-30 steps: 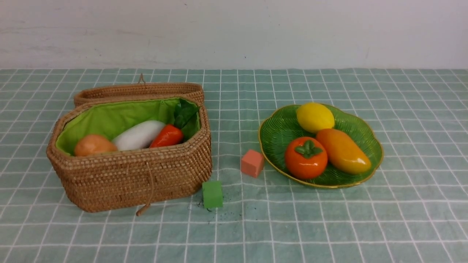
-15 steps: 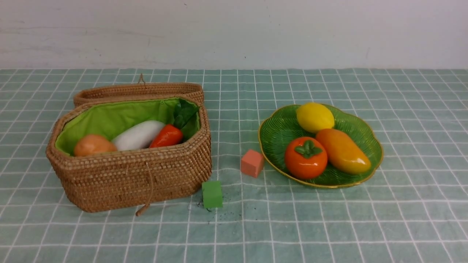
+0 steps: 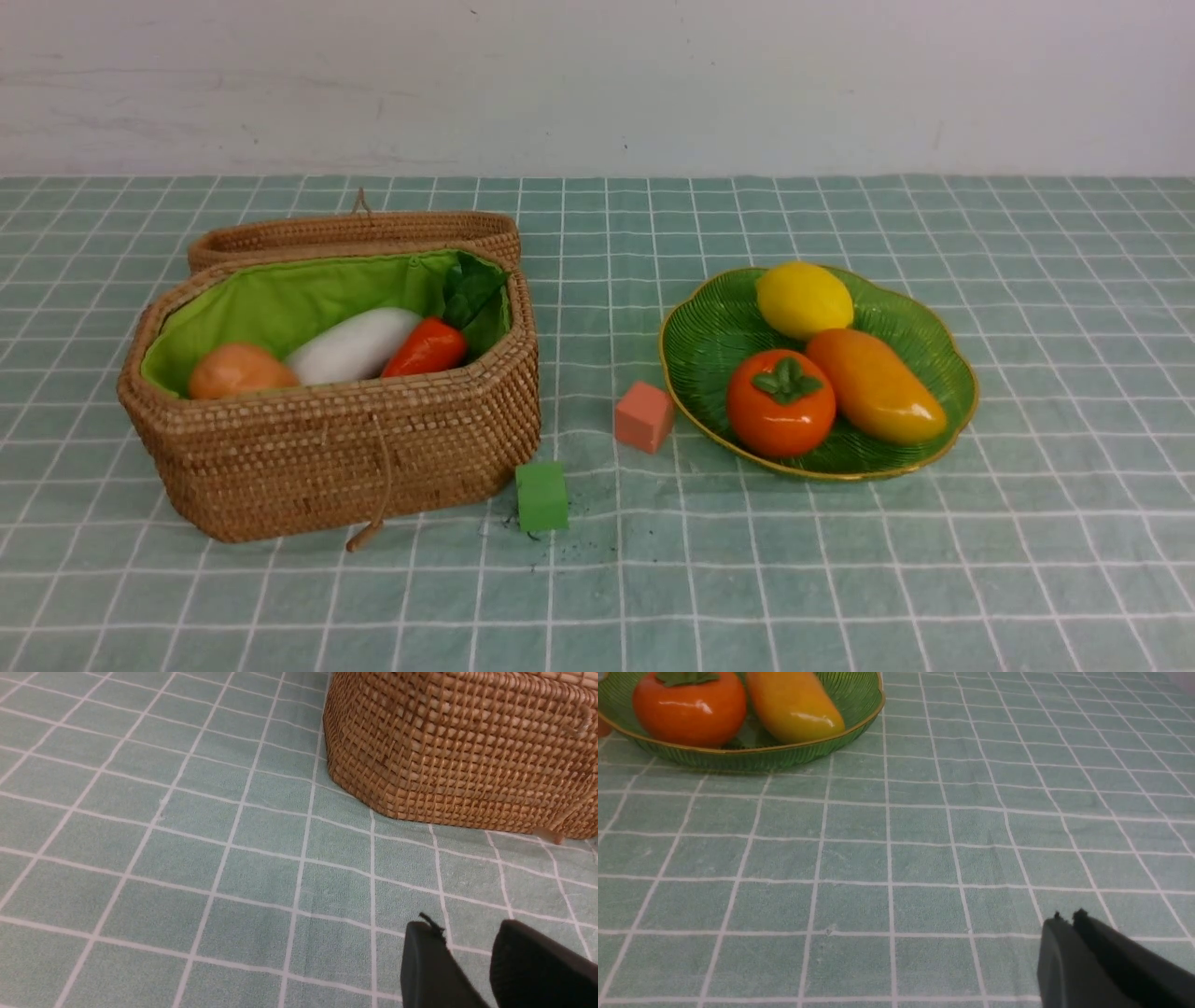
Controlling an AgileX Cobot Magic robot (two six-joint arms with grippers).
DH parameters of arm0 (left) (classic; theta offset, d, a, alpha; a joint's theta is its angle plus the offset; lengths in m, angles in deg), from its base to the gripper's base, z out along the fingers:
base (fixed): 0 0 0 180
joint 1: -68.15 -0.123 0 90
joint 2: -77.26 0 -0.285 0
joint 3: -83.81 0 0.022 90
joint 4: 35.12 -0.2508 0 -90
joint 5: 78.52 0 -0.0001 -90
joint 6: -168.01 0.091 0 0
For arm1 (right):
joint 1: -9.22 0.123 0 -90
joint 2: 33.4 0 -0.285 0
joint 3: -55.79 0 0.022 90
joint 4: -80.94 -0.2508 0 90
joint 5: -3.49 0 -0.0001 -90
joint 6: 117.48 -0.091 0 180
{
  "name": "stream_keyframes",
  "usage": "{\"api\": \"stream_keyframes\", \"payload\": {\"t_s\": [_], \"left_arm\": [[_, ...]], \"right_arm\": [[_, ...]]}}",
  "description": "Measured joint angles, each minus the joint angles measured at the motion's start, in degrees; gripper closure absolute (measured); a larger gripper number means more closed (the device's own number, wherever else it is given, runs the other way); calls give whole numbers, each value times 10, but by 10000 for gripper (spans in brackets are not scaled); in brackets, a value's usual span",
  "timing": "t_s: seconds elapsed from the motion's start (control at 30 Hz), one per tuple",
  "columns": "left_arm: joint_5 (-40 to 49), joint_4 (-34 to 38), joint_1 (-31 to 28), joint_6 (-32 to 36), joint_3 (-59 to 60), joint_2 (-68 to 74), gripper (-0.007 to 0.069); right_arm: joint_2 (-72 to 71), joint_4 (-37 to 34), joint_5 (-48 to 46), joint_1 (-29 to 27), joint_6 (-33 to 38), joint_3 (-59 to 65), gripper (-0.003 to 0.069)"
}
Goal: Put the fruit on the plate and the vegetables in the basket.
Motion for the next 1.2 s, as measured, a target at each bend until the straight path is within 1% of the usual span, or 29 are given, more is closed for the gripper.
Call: {"api": "stream_keyframes", "payload": {"t_s": [1.2], "left_arm": [[-1,0,0,0,0,0,407]], "right_arm": [[0,0,0,0,0,0,586]]}}
